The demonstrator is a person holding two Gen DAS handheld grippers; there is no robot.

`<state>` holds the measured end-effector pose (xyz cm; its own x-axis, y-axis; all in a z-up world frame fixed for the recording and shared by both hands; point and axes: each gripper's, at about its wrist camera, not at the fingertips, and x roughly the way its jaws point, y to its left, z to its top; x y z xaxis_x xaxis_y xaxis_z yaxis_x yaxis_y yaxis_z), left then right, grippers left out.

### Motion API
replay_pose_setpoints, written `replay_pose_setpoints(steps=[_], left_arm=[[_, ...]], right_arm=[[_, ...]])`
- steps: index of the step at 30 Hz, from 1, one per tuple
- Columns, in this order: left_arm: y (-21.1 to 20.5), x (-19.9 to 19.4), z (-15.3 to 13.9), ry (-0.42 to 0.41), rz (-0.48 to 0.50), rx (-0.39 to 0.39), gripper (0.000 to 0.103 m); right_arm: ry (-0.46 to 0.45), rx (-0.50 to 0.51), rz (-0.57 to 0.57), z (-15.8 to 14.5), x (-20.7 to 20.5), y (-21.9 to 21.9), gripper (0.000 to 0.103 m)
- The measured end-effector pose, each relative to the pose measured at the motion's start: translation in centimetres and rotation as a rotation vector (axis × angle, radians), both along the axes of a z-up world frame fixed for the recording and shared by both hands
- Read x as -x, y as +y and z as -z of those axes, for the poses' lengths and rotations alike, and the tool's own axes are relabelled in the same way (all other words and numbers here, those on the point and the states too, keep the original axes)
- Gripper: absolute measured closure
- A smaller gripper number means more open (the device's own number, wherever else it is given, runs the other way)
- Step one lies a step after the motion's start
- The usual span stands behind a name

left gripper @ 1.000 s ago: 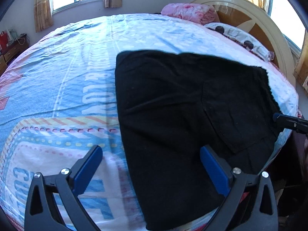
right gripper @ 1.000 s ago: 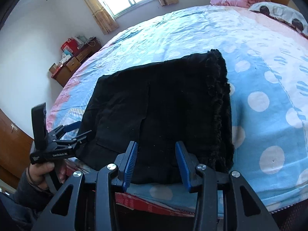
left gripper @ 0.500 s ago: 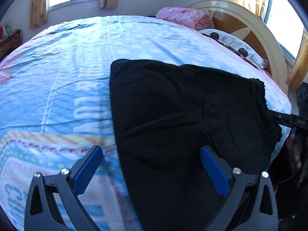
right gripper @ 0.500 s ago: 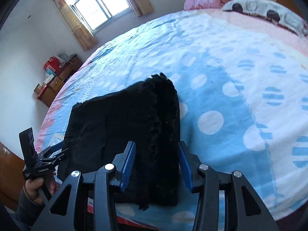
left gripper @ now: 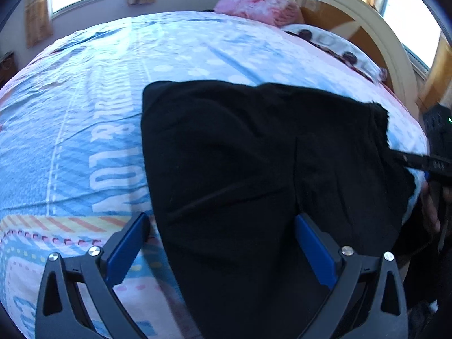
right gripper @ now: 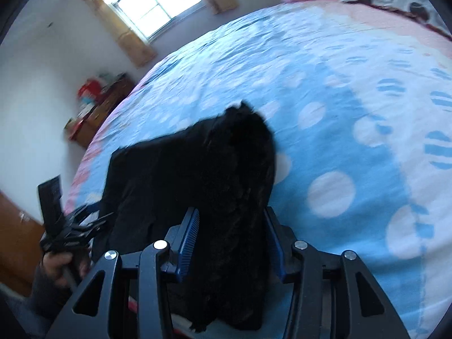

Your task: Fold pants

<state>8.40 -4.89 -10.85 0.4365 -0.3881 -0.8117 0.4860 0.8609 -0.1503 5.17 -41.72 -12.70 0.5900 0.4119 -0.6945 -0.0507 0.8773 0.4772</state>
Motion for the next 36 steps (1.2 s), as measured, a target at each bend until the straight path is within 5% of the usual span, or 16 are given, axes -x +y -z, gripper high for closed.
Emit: replay_pose_setpoints(steps=[6,10,11,17,28,36], left_arm=[[-1.1,-0.7,-0.2,-0.014,-0.003,0.011,0.003],[-0.5,0.2,-1.1,-0.026,0.020,0.060,0.066],[-0.3,0.3,-1.2,-0.008,0.023,0.089,0.072],[-0.1,1.0,-2.1,-0.035,0.002,0.132,0.084],[2.4,2.3,-5.1,-0.101,-0.030,0.218,0.087],[7.5,2.5,-7.5,-0.164,-0.120,0.241,0.087]], right_arm=[[-0.010,-0.020,0.006,0.7,-1.6,0.8,0.056],[-0.043,-0.020,0.009,-0.4,-0.4,1.1,0.070],[-0.062,-0.004,0.008,-0.9,0.1,1.4,0.072],[-0.144,0.088,0.001,-3.3,1.8,3.3,0.076],[-0.230,0.113,-0.051,-7.7,3.0,5.3,0.078],[-0.247,0.097,-0.152,-10.1,-0.4,8.4,0.079]])
